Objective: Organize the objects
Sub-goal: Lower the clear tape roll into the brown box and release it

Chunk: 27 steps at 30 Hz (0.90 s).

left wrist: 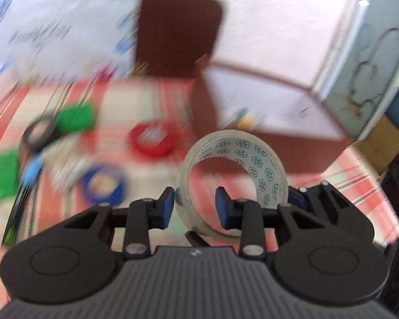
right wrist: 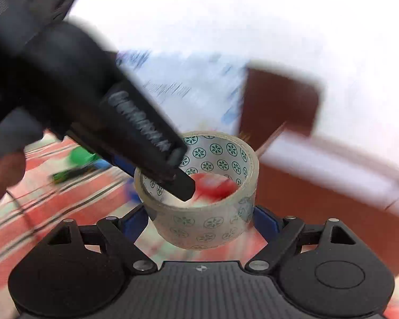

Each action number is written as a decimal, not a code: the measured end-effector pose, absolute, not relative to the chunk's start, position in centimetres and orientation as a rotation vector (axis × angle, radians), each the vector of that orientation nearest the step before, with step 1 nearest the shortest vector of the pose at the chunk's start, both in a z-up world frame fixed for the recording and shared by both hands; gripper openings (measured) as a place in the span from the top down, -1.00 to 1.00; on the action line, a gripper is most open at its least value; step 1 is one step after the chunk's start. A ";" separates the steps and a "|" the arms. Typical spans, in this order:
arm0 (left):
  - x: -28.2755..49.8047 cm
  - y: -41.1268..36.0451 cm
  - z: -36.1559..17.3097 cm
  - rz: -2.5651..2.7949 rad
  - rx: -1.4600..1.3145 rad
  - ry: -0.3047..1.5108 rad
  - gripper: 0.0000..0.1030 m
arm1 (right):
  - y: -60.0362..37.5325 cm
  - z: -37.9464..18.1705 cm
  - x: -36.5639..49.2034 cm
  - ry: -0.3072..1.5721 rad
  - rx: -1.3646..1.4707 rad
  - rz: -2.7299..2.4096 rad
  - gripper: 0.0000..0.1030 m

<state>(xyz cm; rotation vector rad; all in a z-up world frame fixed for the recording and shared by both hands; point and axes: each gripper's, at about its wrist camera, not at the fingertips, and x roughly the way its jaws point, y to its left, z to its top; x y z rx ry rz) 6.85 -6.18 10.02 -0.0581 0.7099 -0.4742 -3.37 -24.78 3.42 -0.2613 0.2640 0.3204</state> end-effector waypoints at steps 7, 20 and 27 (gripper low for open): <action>10.6 -18.0 14.3 -0.655 0.028 0.579 0.30 | -33.1 6.9 -1.2 0.131 -0.265 0.075 -0.65; 18.0 -30.7 10.1 -0.652 0.120 0.680 0.10 | -42.9 5.6 5.3 0.250 -0.164 -0.015 -0.80; 16.1 -29.6 10.4 -0.619 0.133 0.661 0.03 | -43.3 5.4 2.5 0.215 -0.085 -0.038 -0.74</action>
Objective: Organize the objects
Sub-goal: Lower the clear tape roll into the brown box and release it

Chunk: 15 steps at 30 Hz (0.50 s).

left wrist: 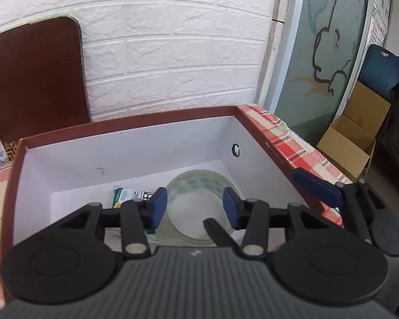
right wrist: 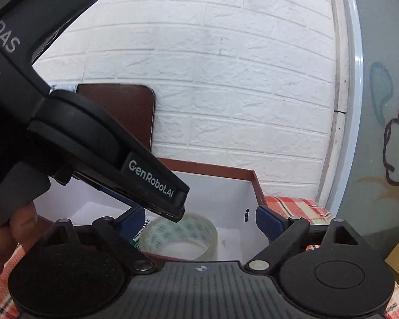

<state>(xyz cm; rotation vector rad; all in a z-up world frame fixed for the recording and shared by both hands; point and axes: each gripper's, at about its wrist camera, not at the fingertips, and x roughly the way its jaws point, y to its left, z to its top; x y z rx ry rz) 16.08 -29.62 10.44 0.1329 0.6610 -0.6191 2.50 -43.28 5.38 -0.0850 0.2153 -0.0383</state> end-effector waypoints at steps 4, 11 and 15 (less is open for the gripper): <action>14.1 -28.3 11.1 -0.601 0.132 0.647 -0.01 | -42.8 5.5 -0.5 0.184 -0.036 -0.052 -0.74; 10.1 -25.5 11.3 -0.563 0.155 0.633 -0.06 | -40.8 5.0 -3.8 0.220 0.036 -0.054 -0.74; 8.5 -23.7 11.1 -0.526 0.159 0.616 -0.10 | -39.9 4.6 -3.4 0.256 0.060 -0.046 -0.74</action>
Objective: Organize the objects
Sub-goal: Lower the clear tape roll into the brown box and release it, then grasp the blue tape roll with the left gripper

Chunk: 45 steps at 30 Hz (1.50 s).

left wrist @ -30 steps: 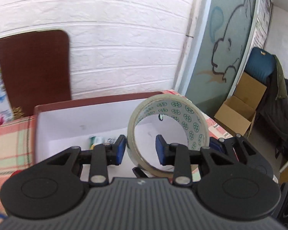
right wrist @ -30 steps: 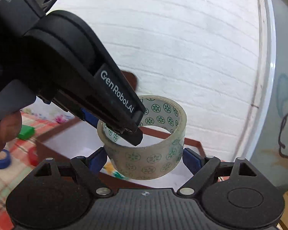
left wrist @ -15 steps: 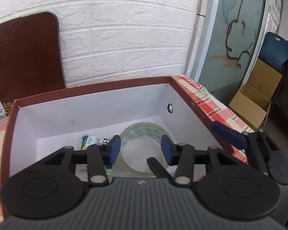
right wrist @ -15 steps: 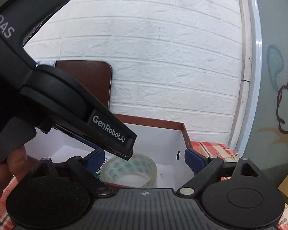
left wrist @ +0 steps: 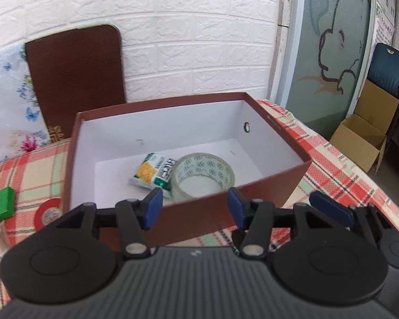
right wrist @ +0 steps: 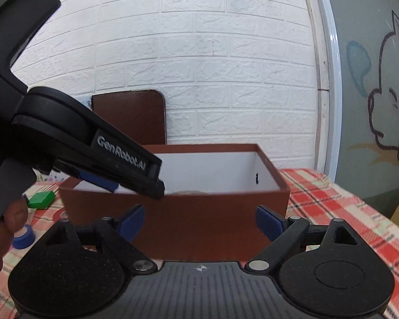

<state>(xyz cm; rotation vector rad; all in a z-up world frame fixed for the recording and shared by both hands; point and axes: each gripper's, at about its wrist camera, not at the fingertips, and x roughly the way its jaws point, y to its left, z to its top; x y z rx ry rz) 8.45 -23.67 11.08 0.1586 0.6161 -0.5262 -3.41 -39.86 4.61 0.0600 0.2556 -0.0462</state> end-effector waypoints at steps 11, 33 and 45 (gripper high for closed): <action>6.3 -18.3 9.9 -0.426 0.160 0.625 -0.13 | -36.9 3.3 -4.0 0.347 0.066 0.006 -0.74; 5.3 -1.2 -0.2 -0.062 0.168 0.583 -0.41 | -31.7 0.1 -1.5 0.548 0.032 0.158 -0.52; 6.5 7.2 -0.6 -0.026 -0.165 0.549 -0.71 | -16.1 -0.4 6.4 0.542 -0.233 0.481 -0.33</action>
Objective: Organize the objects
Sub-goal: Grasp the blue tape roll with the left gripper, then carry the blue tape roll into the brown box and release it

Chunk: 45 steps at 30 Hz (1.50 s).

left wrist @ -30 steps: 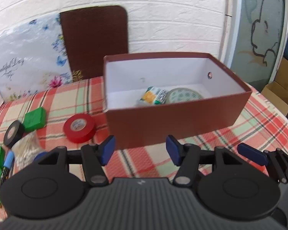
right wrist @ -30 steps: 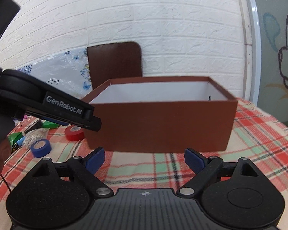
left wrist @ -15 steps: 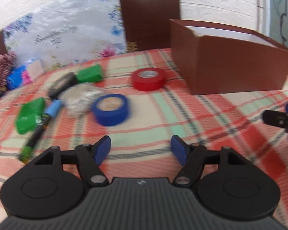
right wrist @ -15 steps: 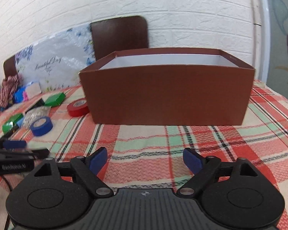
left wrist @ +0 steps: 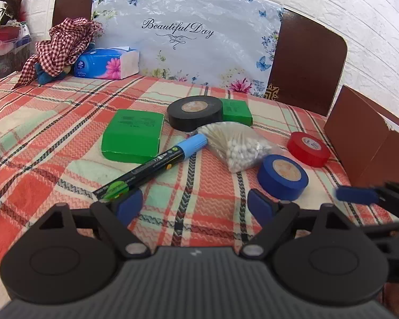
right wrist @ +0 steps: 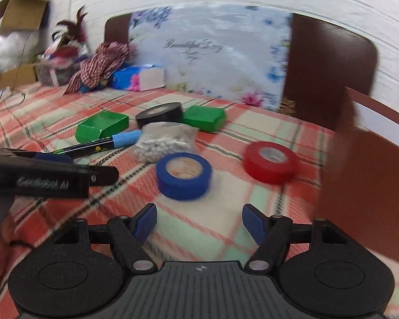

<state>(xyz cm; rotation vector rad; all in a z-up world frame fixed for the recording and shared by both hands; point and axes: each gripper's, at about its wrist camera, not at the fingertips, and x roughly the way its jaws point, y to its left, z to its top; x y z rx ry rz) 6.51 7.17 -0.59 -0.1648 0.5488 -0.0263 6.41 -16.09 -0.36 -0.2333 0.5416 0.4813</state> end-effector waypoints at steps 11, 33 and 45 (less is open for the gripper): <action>6.4 7.9 -0.7 -0.023 -0.232 0.534 -0.73 | -14.0 -0.7 9.1 0.534 -0.269 0.562 -0.09; 6.6 2.3 0.1 -0.089 -0.018 0.623 -0.73 | -29.4 -0.6 -3.1 0.561 -0.070 0.167 -0.18; 7.0 -10.1 4.2 -0.586 -0.136 0.870 -0.12 | -28.5 -1.0 -2.8 0.537 -0.131 0.183 -0.25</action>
